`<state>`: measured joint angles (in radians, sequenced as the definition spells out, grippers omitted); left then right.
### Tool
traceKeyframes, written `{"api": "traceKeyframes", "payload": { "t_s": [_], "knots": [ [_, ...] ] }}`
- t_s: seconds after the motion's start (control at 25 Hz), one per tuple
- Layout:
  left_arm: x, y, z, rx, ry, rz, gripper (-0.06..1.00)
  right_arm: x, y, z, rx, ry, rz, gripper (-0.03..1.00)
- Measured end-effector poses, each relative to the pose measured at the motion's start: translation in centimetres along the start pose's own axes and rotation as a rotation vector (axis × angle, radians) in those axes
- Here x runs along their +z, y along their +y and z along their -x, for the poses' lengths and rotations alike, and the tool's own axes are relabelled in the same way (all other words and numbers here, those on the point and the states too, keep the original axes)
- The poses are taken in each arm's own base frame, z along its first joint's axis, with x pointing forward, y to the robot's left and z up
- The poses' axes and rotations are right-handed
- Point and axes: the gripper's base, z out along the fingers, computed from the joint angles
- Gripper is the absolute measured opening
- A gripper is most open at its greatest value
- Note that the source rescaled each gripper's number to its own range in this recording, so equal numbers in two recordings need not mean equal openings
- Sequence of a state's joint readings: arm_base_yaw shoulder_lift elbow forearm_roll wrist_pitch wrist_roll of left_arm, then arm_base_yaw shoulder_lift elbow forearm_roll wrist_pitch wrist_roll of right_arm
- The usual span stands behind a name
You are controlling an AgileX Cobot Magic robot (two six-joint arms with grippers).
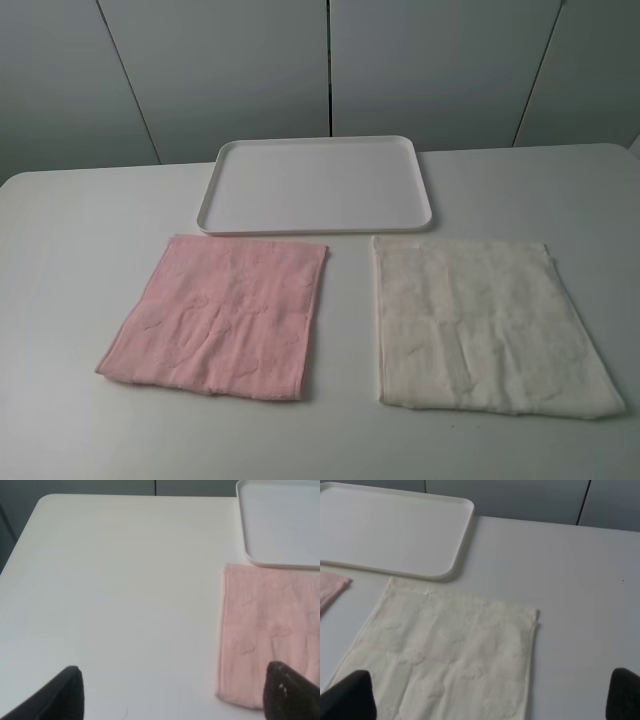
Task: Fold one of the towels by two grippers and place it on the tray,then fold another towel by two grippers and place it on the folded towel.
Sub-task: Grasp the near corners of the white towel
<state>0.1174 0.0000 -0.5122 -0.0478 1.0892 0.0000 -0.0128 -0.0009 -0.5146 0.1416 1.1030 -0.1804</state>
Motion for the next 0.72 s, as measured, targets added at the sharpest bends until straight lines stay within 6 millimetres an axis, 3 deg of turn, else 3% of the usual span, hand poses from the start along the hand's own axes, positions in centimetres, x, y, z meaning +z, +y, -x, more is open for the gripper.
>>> {"api": "traceKeyframes", "payload": {
  "t_s": [0.72],
  "knots": [
    [0.00,0.00,0.00,0.000,0.000,0.000,0.93,0.00,0.00,0.00,0.000,0.000,0.000,1.00]
  ]
}}
